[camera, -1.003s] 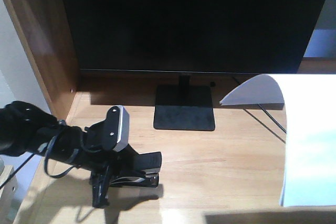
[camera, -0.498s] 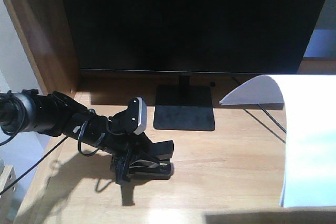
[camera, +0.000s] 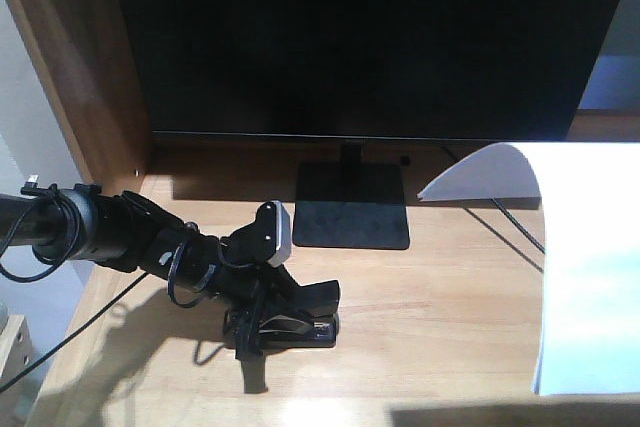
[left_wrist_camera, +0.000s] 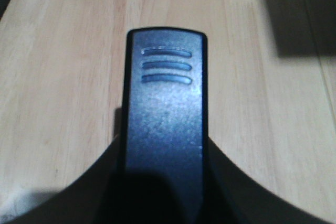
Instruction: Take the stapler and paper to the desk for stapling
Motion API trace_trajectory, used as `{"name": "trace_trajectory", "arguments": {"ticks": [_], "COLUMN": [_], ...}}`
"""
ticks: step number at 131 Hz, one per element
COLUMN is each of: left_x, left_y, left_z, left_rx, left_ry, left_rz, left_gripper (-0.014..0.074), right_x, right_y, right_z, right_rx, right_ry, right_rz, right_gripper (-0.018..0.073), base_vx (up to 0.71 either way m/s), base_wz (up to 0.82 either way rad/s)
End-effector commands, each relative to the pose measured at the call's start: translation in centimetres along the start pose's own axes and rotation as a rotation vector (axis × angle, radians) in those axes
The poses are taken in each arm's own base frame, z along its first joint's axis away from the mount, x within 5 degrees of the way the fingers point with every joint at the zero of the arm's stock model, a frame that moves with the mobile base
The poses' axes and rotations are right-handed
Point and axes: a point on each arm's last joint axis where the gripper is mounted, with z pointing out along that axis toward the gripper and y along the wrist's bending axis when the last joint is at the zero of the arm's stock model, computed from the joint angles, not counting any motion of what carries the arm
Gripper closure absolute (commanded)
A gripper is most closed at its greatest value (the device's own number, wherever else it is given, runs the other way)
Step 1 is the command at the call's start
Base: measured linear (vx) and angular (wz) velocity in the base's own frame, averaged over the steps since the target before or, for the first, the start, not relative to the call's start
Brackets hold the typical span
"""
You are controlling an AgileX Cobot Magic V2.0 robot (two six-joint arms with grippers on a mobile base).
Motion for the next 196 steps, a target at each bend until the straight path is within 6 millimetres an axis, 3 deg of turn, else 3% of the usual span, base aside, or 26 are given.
{"name": "trace_trajectory", "arguments": {"ticks": [1,28,44,63,83,110,140,196], "left_x": [-2.6,-2.6,-2.6,-2.6,-2.6,-2.8,-4.4,-7.0], "left_y": [-0.1,-0.1,-0.1,-0.1,0.0,0.0,-0.4,-1.4], "left_z": [-1.2,-1.2,-1.2,-1.3,-1.3,-1.5,-3.1,-7.6], "left_rx": [-0.005,-0.005,-0.004,-0.003,-0.004,-0.012,-0.04,-0.095], "left_ry": [-0.084,-0.083,-0.087,-0.088,-0.087,-0.089,-0.109,-0.109], "left_rz": [0.053,0.053,0.052,0.033,-0.03,-0.037,0.004,-0.047], "left_gripper": [0.0563,0.0424,0.0274,0.0031,-0.0139,-0.0118,-0.0049,0.026], "right_x": [-0.2,-0.2,-0.2,-0.2,-0.2,-0.2,-0.2,-0.2], "right_y": [0.8,0.8,0.8,0.8,0.8,0.8,0.8,0.8], "right_z": [0.5,0.5,0.5,0.5,0.5,0.5,0.5,0.5], "right_rx": [-0.057,-0.057,-0.057,-0.057,-0.057,-0.057,-0.057,-0.057], "right_ry": [-0.008,-0.008,-0.008,-0.008,-0.008,-0.008,-0.008,-0.008], "right_rz": [-0.01,-0.01,-0.01,-0.01,-0.01,-0.01,-0.01,-0.01], "right_gripper": [0.0565,0.0565,0.0565,0.0565,0.0565,0.0565,0.0565,0.0565], "base_vx": [0.0,0.0,0.0,0.0,0.0,0.0,0.0,0.0], "base_wz": [0.0,0.0,0.0,0.0,0.0,0.0,0.0,0.0]}}
